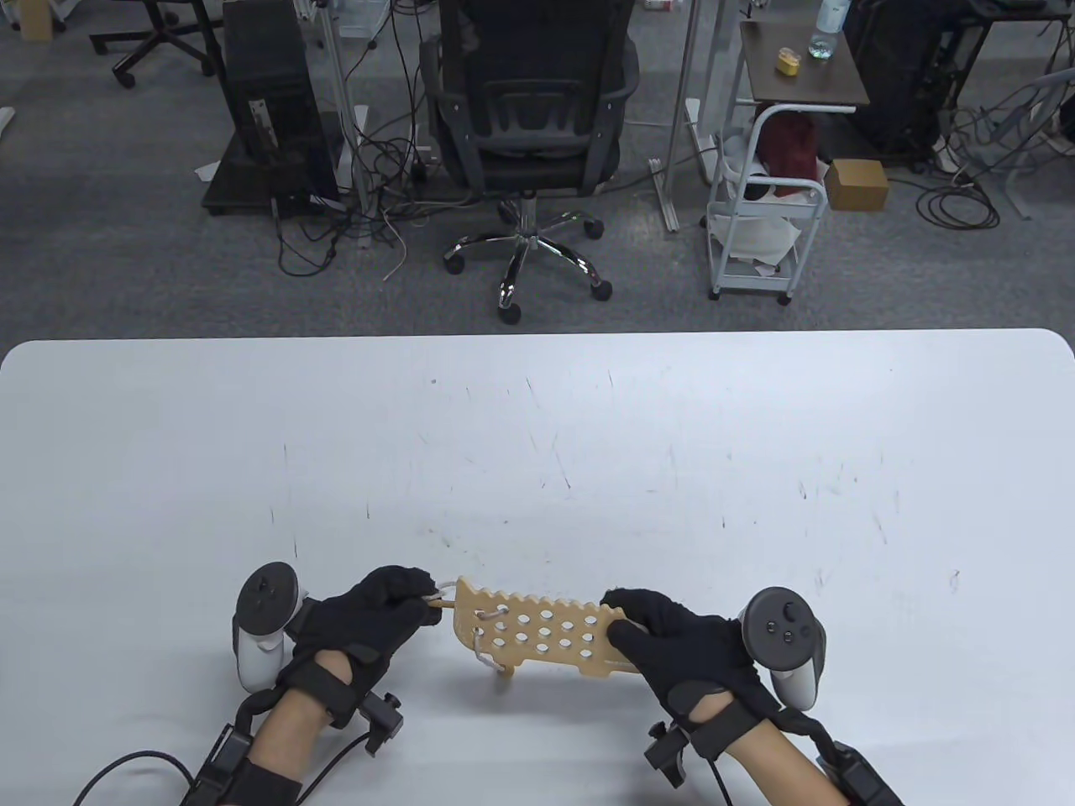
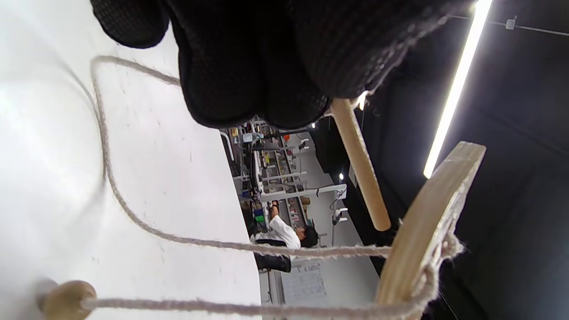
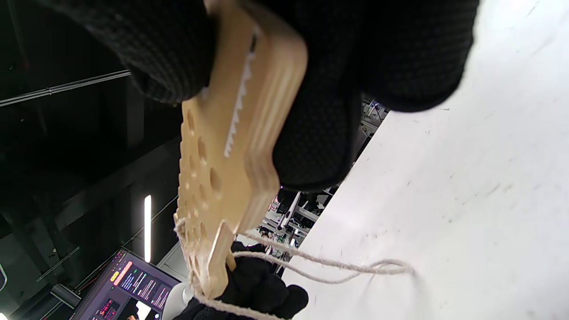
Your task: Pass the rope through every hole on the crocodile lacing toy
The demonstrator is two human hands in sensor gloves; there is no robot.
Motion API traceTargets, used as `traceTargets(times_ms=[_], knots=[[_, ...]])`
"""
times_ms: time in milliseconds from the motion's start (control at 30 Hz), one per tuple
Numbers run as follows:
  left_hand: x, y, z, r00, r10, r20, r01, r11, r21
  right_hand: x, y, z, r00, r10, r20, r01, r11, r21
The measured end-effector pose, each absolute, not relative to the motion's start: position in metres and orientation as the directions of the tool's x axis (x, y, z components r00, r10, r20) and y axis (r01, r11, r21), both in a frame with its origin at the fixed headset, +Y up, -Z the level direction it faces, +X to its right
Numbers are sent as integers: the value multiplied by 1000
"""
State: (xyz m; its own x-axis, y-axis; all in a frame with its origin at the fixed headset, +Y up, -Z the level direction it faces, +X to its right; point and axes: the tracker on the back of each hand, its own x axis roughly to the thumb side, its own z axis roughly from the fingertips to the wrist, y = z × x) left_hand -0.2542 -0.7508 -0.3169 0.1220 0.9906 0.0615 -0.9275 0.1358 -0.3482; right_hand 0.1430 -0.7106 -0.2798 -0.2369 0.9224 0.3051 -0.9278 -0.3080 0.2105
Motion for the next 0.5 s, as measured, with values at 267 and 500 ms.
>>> traceTargets(times_ms=[267,500], knots=[[-240,-754,-314,63,998,9,-880,60,-472,138,-710,-277,-227,921,318,-924,-306,228],[-234,-756,-312,107,994,16,-886,103,-453,135,-710,-276,-193,930,314,-926,-278,255]])
